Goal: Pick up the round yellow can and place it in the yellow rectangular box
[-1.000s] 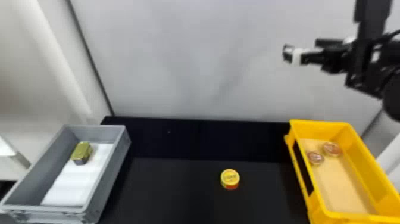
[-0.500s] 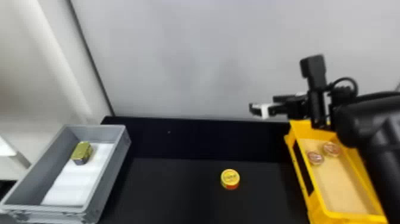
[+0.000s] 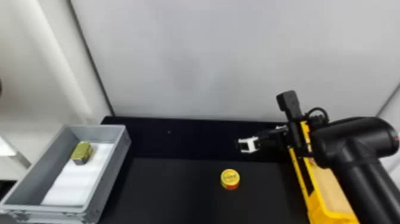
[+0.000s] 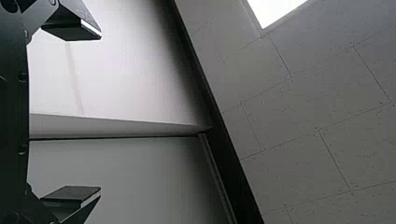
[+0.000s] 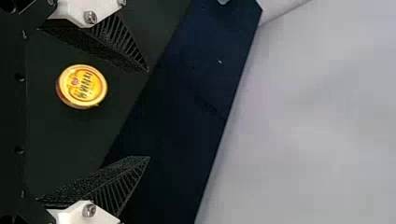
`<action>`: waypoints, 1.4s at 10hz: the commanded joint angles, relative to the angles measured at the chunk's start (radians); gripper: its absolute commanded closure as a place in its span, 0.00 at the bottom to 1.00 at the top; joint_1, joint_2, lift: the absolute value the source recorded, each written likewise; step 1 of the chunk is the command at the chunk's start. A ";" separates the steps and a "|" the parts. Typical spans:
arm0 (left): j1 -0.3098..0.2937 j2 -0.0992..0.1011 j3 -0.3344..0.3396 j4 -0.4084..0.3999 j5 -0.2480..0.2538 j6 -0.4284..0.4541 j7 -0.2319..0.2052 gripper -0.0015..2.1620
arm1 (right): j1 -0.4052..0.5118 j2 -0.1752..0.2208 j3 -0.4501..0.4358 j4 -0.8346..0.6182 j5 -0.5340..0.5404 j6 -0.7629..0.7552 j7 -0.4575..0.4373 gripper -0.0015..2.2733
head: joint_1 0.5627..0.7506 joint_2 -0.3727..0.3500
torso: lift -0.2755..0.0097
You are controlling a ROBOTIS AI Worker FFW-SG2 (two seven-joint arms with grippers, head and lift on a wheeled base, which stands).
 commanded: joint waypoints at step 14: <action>-0.025 -0.020 -0.037 0.024 0.000 -0.028 0.000 0.05 | -0.055 0.052 0.195 0.508 0.151 -0.424 0.097 0.06 | 0.53 0.59 | 0.93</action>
